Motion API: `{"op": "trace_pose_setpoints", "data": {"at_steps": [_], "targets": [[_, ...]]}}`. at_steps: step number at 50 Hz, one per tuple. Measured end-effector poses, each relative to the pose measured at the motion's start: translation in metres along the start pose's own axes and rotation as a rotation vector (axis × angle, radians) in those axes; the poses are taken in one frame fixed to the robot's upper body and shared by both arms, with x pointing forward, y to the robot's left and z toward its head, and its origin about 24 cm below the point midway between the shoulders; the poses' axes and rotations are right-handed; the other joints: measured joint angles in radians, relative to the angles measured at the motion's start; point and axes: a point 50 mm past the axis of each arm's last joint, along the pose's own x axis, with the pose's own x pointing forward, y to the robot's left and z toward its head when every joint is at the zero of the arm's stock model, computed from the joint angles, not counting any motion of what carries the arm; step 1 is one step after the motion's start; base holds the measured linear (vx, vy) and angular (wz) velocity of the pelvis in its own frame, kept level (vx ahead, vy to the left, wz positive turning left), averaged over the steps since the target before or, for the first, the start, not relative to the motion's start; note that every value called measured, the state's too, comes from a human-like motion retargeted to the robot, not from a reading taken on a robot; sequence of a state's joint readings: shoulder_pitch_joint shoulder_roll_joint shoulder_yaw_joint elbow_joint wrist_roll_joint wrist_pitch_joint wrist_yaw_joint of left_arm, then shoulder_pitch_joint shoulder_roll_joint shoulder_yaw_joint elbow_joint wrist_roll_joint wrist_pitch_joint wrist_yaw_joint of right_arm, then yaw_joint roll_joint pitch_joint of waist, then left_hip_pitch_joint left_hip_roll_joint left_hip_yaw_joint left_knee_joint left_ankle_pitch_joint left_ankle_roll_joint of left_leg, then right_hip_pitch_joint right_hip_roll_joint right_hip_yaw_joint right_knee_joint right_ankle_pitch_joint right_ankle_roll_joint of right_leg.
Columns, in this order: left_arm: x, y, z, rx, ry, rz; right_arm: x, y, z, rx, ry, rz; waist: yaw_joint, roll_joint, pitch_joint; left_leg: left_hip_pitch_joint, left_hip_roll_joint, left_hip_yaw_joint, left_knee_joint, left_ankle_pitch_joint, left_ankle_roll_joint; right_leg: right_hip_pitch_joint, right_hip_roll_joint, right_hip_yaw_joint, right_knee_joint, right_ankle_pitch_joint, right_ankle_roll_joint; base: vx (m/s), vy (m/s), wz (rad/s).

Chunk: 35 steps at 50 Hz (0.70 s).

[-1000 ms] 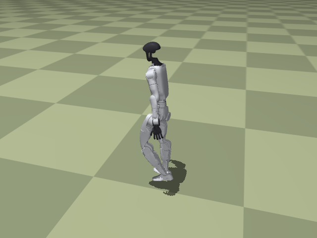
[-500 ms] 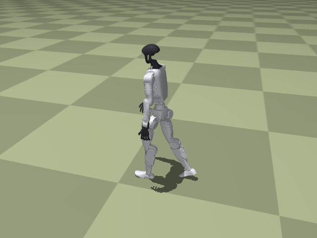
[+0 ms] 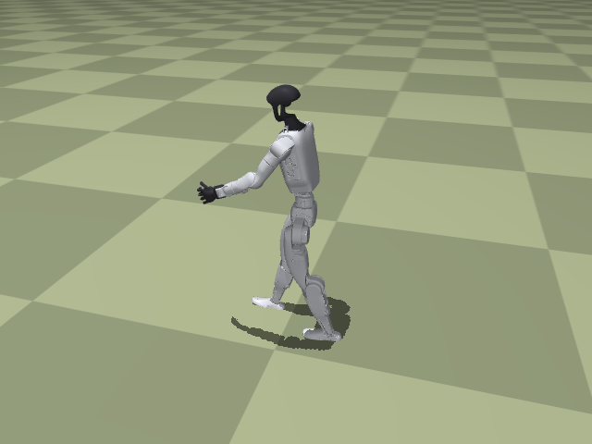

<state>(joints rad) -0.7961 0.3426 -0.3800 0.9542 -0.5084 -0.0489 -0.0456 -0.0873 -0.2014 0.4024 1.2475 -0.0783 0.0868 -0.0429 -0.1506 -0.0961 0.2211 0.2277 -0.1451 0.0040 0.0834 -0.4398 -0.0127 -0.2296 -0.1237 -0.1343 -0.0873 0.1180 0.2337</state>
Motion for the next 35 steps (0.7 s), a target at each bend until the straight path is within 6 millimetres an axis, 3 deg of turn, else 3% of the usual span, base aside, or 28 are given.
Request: {"op": "trace_pose_setpoints", "data": {"at_steps": [3, 6, 10, 12, 15, 18, 22, 25, 30, 35], "targets": [[-0.007, 0.003, -0.025, 0.034, 0.078, 0.011, -0.001, 0.011, -0.008, -0.007, 0.019, 0.009, 0.022, 0.008, 0.001, 0.059, 0.038, 0.009, 0.002, -0.021, -0.028, -0.030, 0.044, -0.076, 0.000, -0.096, 0.028, 0.59, -0.23, -0.15], [-0.020, 0.004, -0.066, 0.054, 0.213, 0.036, -0.001, 0.010, -0.013, 0.011, 0.035, -0.015, 0.036, 0.015, -0.013, 0.091, 0.037, -0.005, 0.014, -0.012, -0.026, -0.009, 0.045, -0.113, 0.000, -0.064, 0.028, 0.63, -0.13, -0.04], [-0.058, 0.004, -0.140, 0.078, 0.477, 0.070, -0.001, -0.003, -0.015, 0.069, 0.057, -0.079, 0.048, 0.018, -0.038, 0.107, 0.027, -0.032, 0.075, 0.050, -0.035, 0.047, 0.027, -0.132, 0.000, -0.024, 0.028, 0.68, -0.14, 0.10], [-0.093, 0.003, -0.185, 0.079, 0.655, 0.083, -0.001, -0.009, -0.019, 0.101, 0.076, -0.104, 0.052, 0.010, -0.052, 0.094, 0.011, -0.047, 0.151, 0.121, -0.027, 0.091, 0.003, -0.129, 0.000, -0.057, 0.027, 0.72, -0.09, 0.20], [-0.162, 0.000, -0.245, 0.070, 0.946, 0.097, -0.001, -0.017, -0.022, 0.143, 0.092, -0.127, 0.070, -0.015, -0.074, 0.007, -0.019, -0.046, 0.365, 0.254, -0.005, 0.156, -0.031, -0.115, 0.001, -0.113, -0.009, 0.70, -0.15, 0.04], [-0.235, -0.001, -0.284, 0.048, 1.198, 0.117, -0.001, -0.028, -0.014, 0.161, 0.069, -0.151, 0.103, -0.037, -0.100, -0.173, -0.025, -0.004, 0.665, 0.340, 0.027, 0.180, -0.046, -0.093, 0.030, -0.164, -0.059, 0.63, -0.19, -0.17], [-0.310, 0.003, -0.306, -0.013, 1.390, 0.172, 0.000, -0.051, 0.015, 0.135, -0.007, -0.184, 0.185, -0.067, -0.104, -0.386, 0.003, 0.097, 0.914, 0.275, 0.116, 0.204, -0.051, -0.047, 0.057, -0.214, -0.080, 0.56, -0.14, -0.56], [-0.344, 0.006, -0.311, -0.078, 1.433, 0.226, -0.002, -0.070, 0.047, 0.089, -0.086, -0.206, 0.268, -0.101, -0.090, -0.496, 0.016, 0.174, 0.927, 0.167, 0.177, 0.218, -0.063, 0.003, 0.070, -0.240, -0.065, 0.51, -0.08, -0.92], [-0.368, 0.008, -0.312, -0.202, 1.414, 0.339, -0.016, -0.107, 0.108, 0.000, -0.247, -0.287, 0.388, -0.130, -0.061, -0.586, 0.021, 0.236, 0.620, 0.165, 0.167, 0.239, -0.063, 0.087, 0.085, -0.276, -0.063, 0.49, 0.00, -0.94], [-0.367, 0.001, -0.313, -0.286, 1.370, 0.375, -0.041, -0.136, 0.161, -0.053, -0.437, -0.421, 0.460, -0.049, -0.022, -0.508, 0.120, 0.313, 0.081, 0.284, 0.049, 0.333, 0.034, 0.153, 0.094, -0.316, -0.115, 0.54, 0.08, -0.85]]}}
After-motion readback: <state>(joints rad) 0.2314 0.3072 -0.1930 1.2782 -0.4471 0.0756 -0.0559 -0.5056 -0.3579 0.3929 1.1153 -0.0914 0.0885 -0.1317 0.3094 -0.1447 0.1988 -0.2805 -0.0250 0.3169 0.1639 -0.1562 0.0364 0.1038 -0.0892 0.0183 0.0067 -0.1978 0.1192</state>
